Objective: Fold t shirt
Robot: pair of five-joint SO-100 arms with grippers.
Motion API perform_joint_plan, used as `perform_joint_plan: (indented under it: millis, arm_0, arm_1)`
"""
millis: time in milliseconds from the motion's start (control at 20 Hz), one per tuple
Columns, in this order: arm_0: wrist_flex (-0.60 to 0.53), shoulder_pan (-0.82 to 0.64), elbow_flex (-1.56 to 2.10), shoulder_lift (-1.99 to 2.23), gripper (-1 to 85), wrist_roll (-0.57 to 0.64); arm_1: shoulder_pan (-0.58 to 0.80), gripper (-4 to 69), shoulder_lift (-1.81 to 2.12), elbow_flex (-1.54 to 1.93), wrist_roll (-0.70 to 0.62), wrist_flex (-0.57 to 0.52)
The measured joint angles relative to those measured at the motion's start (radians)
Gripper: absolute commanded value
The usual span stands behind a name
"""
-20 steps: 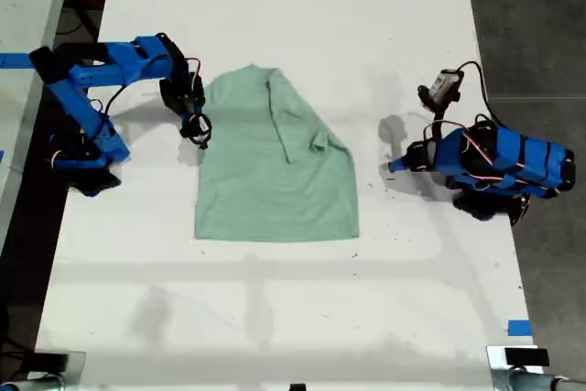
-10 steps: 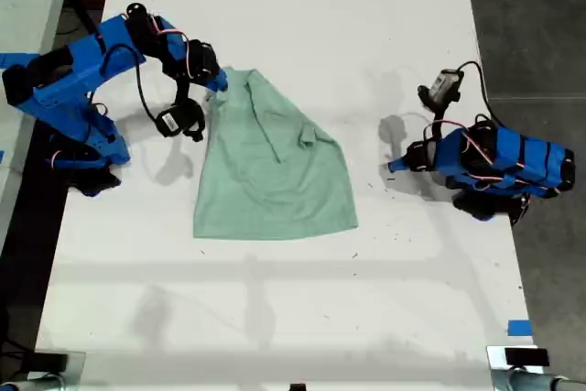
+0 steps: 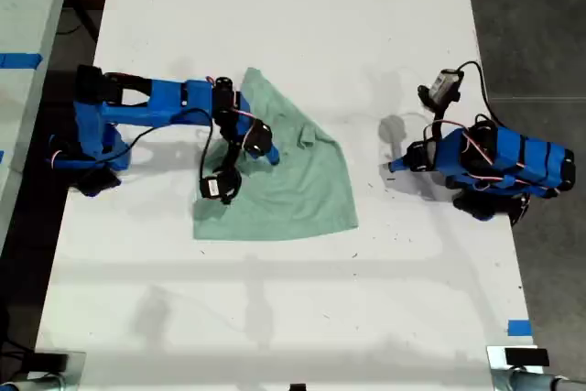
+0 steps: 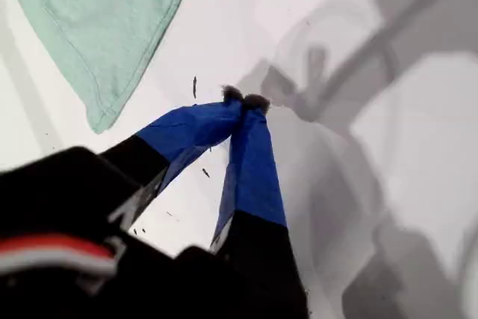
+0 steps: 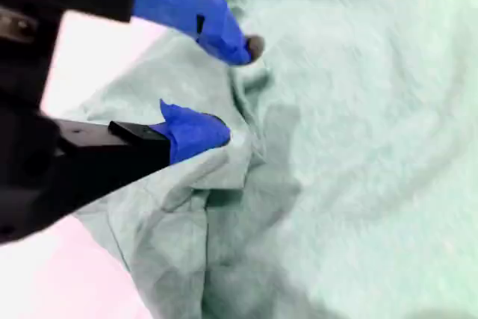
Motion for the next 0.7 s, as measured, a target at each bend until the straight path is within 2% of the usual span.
perform_joint_plan:
  millis: [200, 350, 550, 650, 700]
  arm_0:
    - [0.236, -0.066, -0.149, -0.043, 19.1, -0.063]
    - [0.304, -0.161, -0.109, 0.14, 13.1, -0.095]
    - [0.299, -0.259, 0.172, 0.565, 3.1, -0.198]
    - [0.236, -0.268, 0.446, 0.824, -0.1, -0.284]
    - [0.163, -0.262, 0.637, 0.976, -0.1, -0.345]
  arm_1:
    - [0.0, -0.3, 0.0, 0.0, 0.0, 0.0]
    - [0.0, -0.3, 0.0, 0.0, 0.0, 0.0]
    - [0.0, -0.3, 0.0, 0.0, 0.0, 0.0]
    - [0.0, -0.3, 0.0, 0.0, 0.0, 0.0]
    - [0.0, -0.3, 0.0, 0.0, 0.0, 0.0]
